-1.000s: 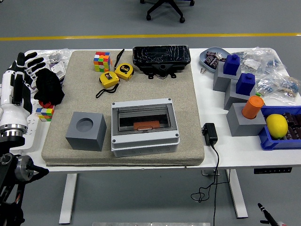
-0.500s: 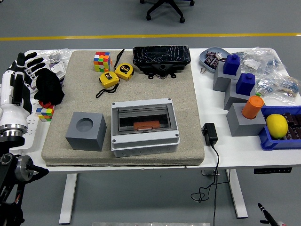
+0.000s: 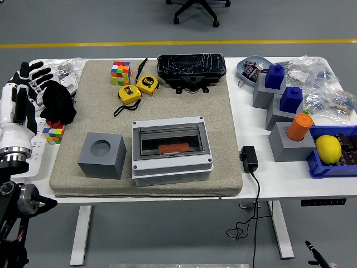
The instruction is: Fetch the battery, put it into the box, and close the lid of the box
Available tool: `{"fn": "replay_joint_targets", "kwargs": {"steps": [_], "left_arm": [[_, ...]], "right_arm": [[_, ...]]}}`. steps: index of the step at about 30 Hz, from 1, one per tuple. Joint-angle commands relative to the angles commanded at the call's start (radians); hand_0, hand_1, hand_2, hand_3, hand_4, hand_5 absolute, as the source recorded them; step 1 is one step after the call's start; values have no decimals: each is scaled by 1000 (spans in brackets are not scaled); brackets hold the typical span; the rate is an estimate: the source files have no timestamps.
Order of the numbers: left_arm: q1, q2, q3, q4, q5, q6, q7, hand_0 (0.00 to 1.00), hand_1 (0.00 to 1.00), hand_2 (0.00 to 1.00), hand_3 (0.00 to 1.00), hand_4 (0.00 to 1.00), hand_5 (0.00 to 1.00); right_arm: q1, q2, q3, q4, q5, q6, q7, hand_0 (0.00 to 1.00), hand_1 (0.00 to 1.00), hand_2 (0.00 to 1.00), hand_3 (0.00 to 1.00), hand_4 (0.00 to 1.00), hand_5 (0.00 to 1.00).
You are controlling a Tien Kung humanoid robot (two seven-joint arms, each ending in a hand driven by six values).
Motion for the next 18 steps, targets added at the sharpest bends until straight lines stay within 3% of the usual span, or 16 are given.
{"fn": "replay_joint_targets", "kwargs": {"steps": [18], "left_arm": [[0,0,0,0,13,1,3,687,666,640,656,998,783]], "right_arm": [[1,-1,-1,0,-3,1,-1,930,790,739,781,998,998]]}}
